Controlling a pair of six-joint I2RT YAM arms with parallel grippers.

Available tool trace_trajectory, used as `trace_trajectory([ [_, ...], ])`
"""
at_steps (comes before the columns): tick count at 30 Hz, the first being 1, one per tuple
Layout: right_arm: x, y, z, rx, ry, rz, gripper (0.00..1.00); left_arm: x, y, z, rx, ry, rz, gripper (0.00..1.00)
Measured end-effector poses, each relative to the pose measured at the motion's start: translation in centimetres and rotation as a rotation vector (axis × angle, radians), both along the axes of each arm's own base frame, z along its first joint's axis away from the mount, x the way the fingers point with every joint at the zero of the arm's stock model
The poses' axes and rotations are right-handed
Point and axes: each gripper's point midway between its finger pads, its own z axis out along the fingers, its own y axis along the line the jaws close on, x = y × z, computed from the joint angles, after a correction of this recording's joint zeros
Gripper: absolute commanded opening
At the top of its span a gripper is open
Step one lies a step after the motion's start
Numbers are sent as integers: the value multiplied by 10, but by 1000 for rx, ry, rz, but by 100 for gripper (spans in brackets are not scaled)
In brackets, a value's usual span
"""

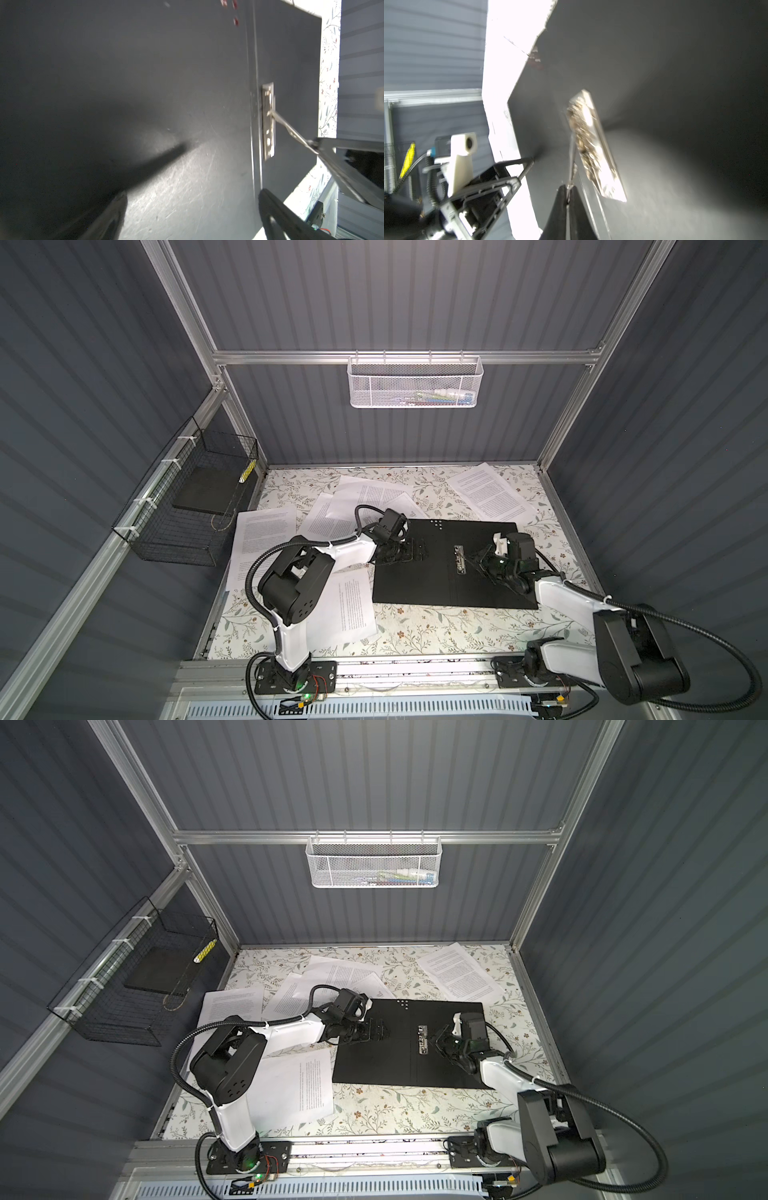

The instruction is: Put the files into the folder

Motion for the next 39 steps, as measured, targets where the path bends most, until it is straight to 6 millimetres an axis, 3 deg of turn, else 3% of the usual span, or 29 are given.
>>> trace_trajectory([
  [3, -7, -4, 3, -24, 6, 5, 38, 0, 0, 0, 4, 6, -1, 100],
  [5, -11, -6, 6, -45, 5, 17, 41, 1, -1, 1, 2, 9, -2, 100],
  [9, -21, -10, 11, -83, -3, 31, 24, 1, -1, 1, -2, 20, -4, 100],
  [13, -28, -10, 3, -108, 38, 57, 0, 2, -1, 1, -3, 24, -4, 100],
  [18, -35, 5, -24, -98, 133, 132, 0, 3, -1, 1, -5, 26, -4, 100],
  [22, -36, 23, -34, -67, 165, 198, 0, 2, -1, 1, -5, 26, -5, 100],
  [27, -15, 37, -25, -45, 122, 227, 0, 3, -1, 1, -6, 25, -4, 100],
  [32, 31, 36, -20, -47, 96, 204, 2, 3, -1, 2, -11, 24, -4, 100],
  [36, 75, 27, -9, -48, 36, 174, 12, 3, -2, 3, -11, 22, -7, 100],
  [39, 90, 28, 12, -49, -37, 184, 25, 4, -1, 5, 3, 27, -10, 100],
])
